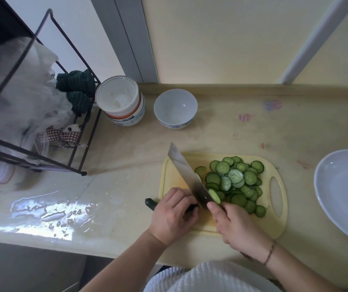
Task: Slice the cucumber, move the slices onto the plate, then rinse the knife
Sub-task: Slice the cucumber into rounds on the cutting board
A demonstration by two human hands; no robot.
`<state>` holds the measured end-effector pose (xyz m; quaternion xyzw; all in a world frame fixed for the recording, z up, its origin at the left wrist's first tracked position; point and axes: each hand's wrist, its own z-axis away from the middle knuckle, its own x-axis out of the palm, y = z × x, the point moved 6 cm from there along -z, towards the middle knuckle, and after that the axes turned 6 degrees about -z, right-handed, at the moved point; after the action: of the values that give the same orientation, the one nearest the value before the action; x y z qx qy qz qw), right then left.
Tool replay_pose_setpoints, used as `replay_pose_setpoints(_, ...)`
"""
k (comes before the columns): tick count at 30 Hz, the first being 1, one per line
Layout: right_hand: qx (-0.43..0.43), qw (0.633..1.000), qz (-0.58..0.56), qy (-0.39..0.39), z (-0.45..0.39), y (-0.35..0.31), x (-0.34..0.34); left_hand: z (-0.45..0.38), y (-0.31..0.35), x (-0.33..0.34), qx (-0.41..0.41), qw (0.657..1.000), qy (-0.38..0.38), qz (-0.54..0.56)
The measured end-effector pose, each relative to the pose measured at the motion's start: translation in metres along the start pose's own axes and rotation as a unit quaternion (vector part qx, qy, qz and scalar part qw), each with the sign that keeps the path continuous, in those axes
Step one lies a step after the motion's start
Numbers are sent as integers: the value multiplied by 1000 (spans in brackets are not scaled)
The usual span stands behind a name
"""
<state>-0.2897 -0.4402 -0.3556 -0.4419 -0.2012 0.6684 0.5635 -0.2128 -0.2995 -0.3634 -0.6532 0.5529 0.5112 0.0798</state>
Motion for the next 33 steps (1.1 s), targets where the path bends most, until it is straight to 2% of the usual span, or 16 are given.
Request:
replay_pose_setpoints(4, 55, 997, -50, -33, 2, 9, -12, 0, 2, -2, 4, 1000, 6, -11)
replay_pose_setpoints(8, -8, 998, -10, -58, 7, -8, -17, -2, 4, -3, -10, 1000, -8, 8)
replay_pose_setpoints(13, -78, 992, 94, -19, 24, -27, -48, -7, 14, -13, 1, 1000, 19, -7)
replay_pose_setpoints(19, -82, 953, 290, 7, 25, -24, -65, -31, 71, -28, 123, 989, 76, -25)
replay_pose_setpoints(24, -80, 937, 339, 22, 25, -21, -63, -56, 79, -13, 114, 991, 44, -52)
replay_pose_setpoints(33, -88, 930, 355, 44, 27, -16, -67, -67, 54, 11, 104, 991, -84, -9)
